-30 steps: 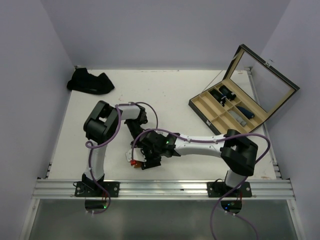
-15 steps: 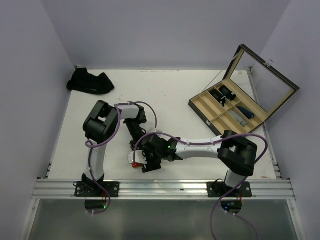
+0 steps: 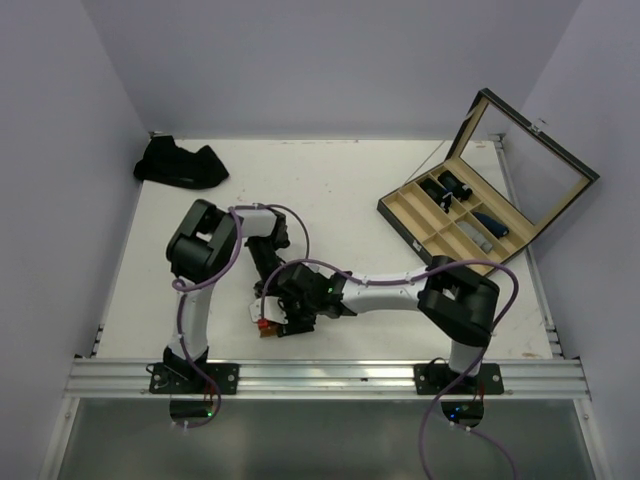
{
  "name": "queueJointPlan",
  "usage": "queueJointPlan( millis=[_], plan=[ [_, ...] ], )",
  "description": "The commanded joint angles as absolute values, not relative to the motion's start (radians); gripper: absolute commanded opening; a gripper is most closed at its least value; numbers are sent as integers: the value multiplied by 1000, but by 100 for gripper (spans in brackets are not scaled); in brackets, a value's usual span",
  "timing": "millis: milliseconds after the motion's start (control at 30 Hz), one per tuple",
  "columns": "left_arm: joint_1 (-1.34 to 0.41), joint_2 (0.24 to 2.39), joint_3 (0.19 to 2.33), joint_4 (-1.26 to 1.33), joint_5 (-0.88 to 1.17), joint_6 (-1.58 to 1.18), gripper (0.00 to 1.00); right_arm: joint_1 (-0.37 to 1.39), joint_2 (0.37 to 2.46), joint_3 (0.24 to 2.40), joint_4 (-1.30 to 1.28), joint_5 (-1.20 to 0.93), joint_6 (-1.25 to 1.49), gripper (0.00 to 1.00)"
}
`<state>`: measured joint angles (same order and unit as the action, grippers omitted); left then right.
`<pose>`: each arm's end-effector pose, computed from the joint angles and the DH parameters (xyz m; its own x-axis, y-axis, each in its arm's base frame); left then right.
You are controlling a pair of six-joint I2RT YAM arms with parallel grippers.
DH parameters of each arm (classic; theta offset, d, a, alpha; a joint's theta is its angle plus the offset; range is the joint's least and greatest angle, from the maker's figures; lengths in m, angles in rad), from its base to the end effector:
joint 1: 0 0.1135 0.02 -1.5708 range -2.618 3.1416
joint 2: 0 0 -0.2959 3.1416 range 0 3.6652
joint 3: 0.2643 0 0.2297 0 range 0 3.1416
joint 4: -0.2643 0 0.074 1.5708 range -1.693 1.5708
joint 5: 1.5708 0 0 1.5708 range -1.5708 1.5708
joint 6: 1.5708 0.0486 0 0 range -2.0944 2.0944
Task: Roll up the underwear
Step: Place the rolled underwear into the container
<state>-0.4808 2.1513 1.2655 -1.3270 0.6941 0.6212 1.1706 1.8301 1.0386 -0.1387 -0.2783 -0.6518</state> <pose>0.2537 -0.1674 0.1380 -0.5682 0.8010 0.1887 0.4262 0.4826 -0.7651 0.1305 0.3428 0.1871 0.3277 -0.7225 -0.6088 -0.9443 -0.2703 -0.1875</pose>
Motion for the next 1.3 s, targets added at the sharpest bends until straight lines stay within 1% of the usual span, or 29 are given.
queueJointPlan(
  millis=[0,33,100,133,200,233,267,300,333,500,533,567,733,867,1067,1267],
  plan=[
    [-477,2194,1256,-989,538,670,18,1181,1979,1045,-123,-347,-654,47],
    [-468,2188,1259,-986,546,669,20,1180,1988,1046,-135,-353,-658,45],
    [-439,2160,1261,-974,567,651,26,1180,2011,1054,-159,-368,-660,38],
    [-430,2151,1265,-963,577,640,29,1180,2017,1054,-166,-371,-660,32],
    [-397,2122,1273,-951,606,620,36,1181,2037,1058,-195,-387,-660,23],
    [-387,2109,1276,-939,620,612,39,1180,2048,1063,-208,-390,-660,11],
    [-361,2082,1278,-927,633,589,44,1181,2054,1062,-227,-396,-663,6],
    [-347,2065,1281,-914,640,580,46,1180,2052,1060,-233,-397,-657,0],
    [-333,2048,1282,-890,646,562,54,1178,2049,1055,-236,-399,-650,0],
    [-226,1889,1292,-773,631,489,78,1155,1985,1025,-236,-380,-554,0],
    [-212,1859,1293,-732,629,483,91,1138,1971,1022,-229,-374,-536,0],
    [-192,1800,1293,-710,626,477,100,1128,1959,1013,-230,-368,-517,0],
    [-178,1620,1258,-569,600,450,100,1057,1921,1028,-268,-334,-433,0],
    [-170,1504,1224,-460,513,362,100,983,1895,1048,-282,-342,-361,0],
    [-169,1384,1169,-304,399,223,100,882,1798,1032,-255,-318,-212,0],
    [-169,1370,1175,-265,429,147,100,767,1727,1048,-253,-273,-37,0]
  ],
)
